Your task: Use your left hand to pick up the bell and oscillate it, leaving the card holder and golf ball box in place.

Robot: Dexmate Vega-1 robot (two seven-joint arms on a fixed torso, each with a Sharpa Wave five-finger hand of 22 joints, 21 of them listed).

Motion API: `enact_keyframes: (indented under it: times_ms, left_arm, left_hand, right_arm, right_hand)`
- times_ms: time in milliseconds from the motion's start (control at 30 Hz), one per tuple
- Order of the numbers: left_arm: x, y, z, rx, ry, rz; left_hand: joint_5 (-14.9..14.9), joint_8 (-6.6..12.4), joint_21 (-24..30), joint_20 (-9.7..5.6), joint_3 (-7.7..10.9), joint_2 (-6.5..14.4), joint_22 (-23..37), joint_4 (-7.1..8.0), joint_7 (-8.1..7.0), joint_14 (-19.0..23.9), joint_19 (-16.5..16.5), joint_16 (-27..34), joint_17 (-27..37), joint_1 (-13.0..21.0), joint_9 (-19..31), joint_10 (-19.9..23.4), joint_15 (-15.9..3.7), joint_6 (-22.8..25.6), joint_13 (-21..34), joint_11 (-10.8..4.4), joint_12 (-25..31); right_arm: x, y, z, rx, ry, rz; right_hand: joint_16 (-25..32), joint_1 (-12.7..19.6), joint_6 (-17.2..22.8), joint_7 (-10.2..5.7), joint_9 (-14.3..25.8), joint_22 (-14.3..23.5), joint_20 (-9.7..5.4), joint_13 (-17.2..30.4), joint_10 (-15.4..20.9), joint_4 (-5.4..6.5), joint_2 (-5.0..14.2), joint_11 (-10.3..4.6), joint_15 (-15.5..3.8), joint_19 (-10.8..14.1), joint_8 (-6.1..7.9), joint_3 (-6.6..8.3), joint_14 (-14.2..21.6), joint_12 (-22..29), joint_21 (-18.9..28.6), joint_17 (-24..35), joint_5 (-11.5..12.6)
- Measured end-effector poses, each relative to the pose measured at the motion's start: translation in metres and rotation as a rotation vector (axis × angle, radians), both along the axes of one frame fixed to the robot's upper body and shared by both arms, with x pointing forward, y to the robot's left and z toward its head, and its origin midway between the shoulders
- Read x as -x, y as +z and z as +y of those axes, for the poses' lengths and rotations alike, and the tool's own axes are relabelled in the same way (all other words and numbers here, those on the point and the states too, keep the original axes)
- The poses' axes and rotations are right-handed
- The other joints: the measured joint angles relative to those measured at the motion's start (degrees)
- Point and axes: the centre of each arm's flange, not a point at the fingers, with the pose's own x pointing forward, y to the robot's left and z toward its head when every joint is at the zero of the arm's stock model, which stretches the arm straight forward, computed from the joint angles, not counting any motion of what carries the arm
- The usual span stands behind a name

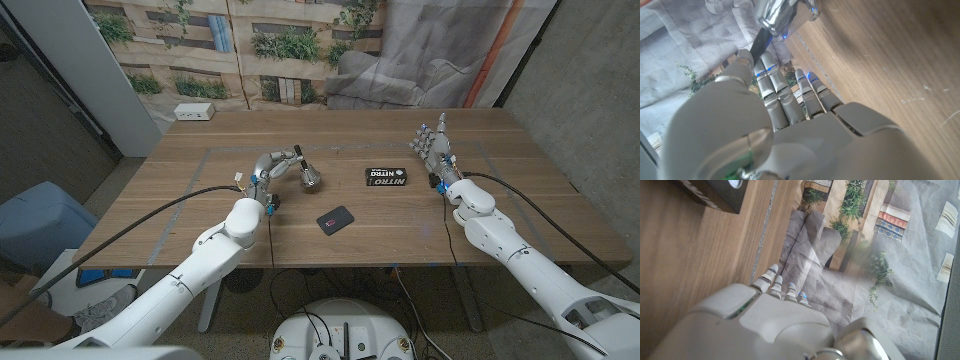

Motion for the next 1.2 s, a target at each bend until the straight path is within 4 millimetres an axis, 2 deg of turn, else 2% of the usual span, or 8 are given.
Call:
enact_keyframes:
  times_ms: [833, 1200]
  left_arm:
    - [-0.023, -0.002, 0.002, -0.183, 0.035, -0.259]
    - [-0.023, -0.004, 0.000, -0.270, 0.043, -0.365]
  left_hand:
    - [0.09, -0.19, 0.00, -0.30, -0.46, 0.57, 0.00, -0.01, -0.08, -0.31, -0.30, 0.00, 0.16, -0.55, 0.00, -0.32, 0.31, 0.08, 0.01, -0.29, -0.39]
    - [0.06, 0.01, 0.00, -0.30, -0.62, 1.03, 0.00, -0.16, -0.08, -0.30, -0.29, 0.00, 0.16, -0.08, 0.01, -0.40, 0.31, 0.08, 0.00, -0.20, -0.39]
  right_arm:
    - [0.000, 0.000, 0.000, 0.000, 0.000, 0.000]
    - [0.000, 0.000, 0.000, 0.000, 0.000, 0.000]
  right_hand:
    - [0.00, 0.00, 0.00, 0.00, 0.00, 0.00, 0.00, 0.00, 0.00, 0.00, 0.00, 0.00, 0.00, 0.00, 0.00, 0.00, 0.00, 0.00, 0.00, 0.00, 0.00]
    - [0.00, 0.00, 0.00, 0.00, 0.00, 0.00, 0.00, 0.00, 0.00, 0.00, 0.00, 0.00, 0.00, 0.00, 0.00, 0.00, 0.00, 0.00, 0.00, 0.00, 0.00]
